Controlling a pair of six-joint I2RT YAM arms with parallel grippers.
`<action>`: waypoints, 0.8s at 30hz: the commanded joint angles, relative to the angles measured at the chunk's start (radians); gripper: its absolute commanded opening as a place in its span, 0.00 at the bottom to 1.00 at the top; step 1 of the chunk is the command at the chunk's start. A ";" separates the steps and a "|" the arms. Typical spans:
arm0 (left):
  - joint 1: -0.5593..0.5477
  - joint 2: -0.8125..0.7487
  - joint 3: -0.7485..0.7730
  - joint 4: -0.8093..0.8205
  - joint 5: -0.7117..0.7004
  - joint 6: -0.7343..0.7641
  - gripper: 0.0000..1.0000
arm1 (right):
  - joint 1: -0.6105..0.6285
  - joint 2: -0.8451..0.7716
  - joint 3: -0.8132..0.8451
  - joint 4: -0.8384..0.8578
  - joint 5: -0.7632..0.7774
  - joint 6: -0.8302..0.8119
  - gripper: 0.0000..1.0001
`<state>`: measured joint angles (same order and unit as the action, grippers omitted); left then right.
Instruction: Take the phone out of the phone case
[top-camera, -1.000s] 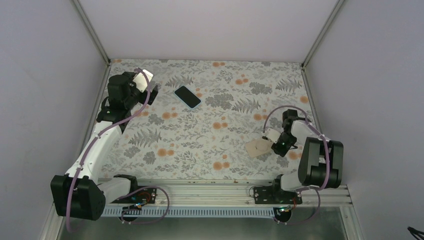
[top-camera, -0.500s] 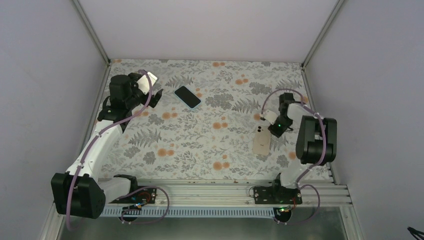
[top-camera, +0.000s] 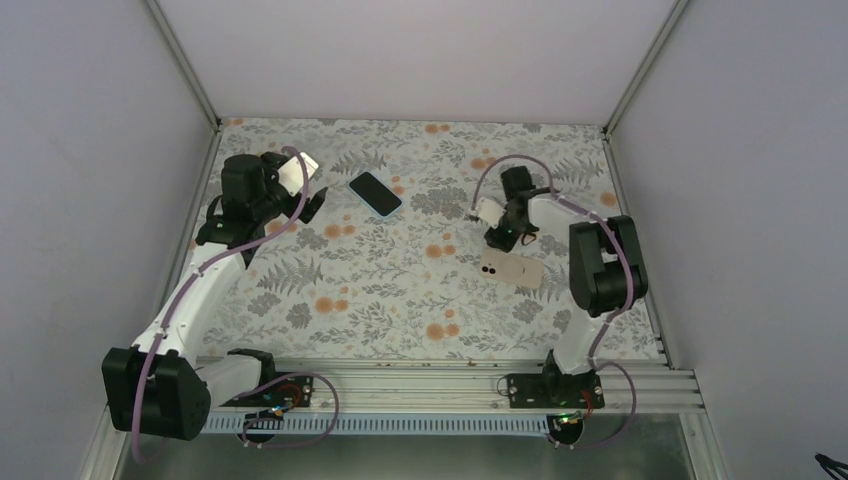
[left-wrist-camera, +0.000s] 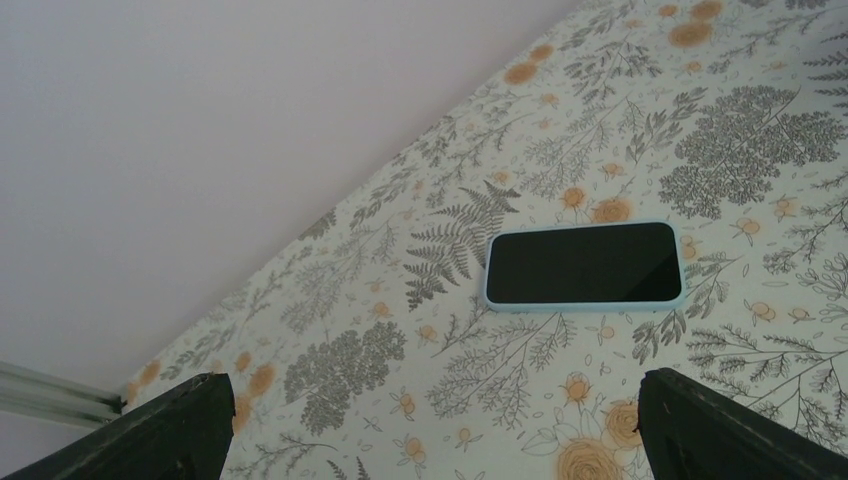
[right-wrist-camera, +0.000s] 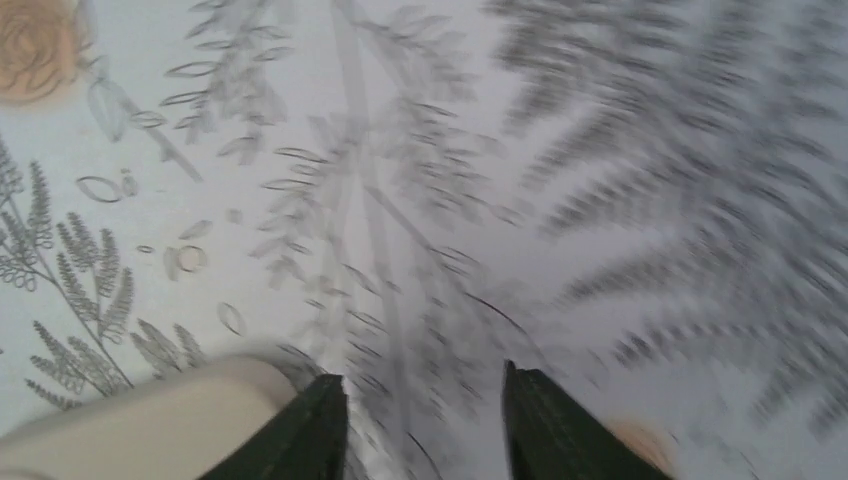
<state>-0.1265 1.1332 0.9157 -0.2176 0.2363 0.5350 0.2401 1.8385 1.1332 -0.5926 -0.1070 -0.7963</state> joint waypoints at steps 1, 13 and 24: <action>-0.001 -0.009 -0.015 0.015 -0.011 0.018 1.00 | -0.140 -0.148 0.006 0.058 -0.082 0.057 0.48; -0.010 0.035 -0.037 0.104 0.059 0.028 1.00 | -0.240 -0.463 -0.208 -0.277 -0.196 -0.517 1.00; -0.021 0.059 -0.071 0.172 -0.008 0.056 1.00 | -0.237 -0.310 -0.213 -0.199 -0.177 -0.518 1.00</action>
<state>-0.1436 1.1995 0.8669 -0.1009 0.2405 0.5728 -0.0013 1.4788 0.9211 -0.8211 -0.2752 -1.2903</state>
